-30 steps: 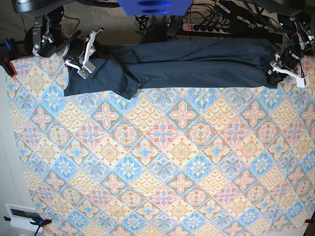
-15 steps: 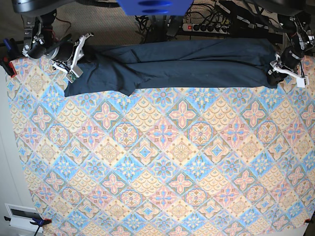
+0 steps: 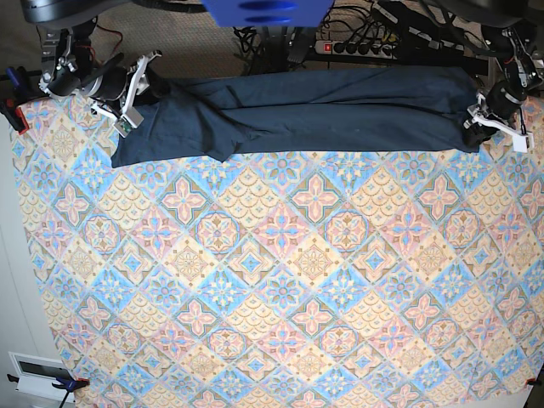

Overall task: Layout the t-shirt on the table in an organized manner, then fold the t-shirt properly
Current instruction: 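Pull the strip's end with the right gripper away from the left gripper, then drag the strip's other end with the left gripper away from the robot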

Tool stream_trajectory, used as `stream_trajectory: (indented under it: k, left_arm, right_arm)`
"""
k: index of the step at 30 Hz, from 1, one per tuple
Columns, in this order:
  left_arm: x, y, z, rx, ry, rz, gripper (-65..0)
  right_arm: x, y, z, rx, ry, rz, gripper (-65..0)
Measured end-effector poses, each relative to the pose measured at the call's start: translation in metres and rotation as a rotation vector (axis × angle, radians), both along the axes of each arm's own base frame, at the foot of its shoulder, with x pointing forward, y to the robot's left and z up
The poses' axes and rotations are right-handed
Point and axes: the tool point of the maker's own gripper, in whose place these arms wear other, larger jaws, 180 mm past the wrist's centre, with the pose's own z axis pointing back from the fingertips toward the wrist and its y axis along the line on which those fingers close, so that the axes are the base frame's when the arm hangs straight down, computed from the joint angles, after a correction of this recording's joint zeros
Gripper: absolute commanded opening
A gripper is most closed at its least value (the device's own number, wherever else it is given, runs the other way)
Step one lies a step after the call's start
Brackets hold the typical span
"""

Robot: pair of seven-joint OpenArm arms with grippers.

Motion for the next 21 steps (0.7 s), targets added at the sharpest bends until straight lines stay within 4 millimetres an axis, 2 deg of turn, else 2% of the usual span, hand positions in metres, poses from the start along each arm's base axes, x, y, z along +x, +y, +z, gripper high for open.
stream_trajectory:
  k: [5, 9, 12, 14, 18, 21]
  left_arm:
    - [-0.002, 0.017, 0.011, 0.053, 0.013, -0.023, -43.1]
    - [-0.021, 0.016, 0.007, 0.028, 0.147, -0.102, -36.5]
    - [-0.015, 0.018, 0.017, 0.011, 0.132, -0.121, -31.7]
    - [-0.013, 0.022, 0.020, 0.030, 0.133, -0.123, -31.8]
    - [-0.017, 0.017, 0.014, 0.017, 0.149, -0.133, -33.3]
    - [-0.023, -0.001, 0.000, -0.002, 0.198, -0.190, -33.5]
  right_arm:
    - [0.001, 0.000, 0.001, 0.003, -0.005, -0.003, -45.7]
    - [0.004, -0.008, 0.002, -0.013, -0.013, -0.021, -45.9]
    - [0.004, -0.005, 0.002, -0.005, -0.015, -0.021, -45.9]
    - [0.004, -0.004, 0.002, -0.002, -0.014, -0.021, -45.9]
    - [0.007, -0.004, 0.003, -0.002, -0.023, -0.021, -45.9]
    - [0.012, -0.004, 0.005, -0.001, -0.036, -0.021, -45.9]
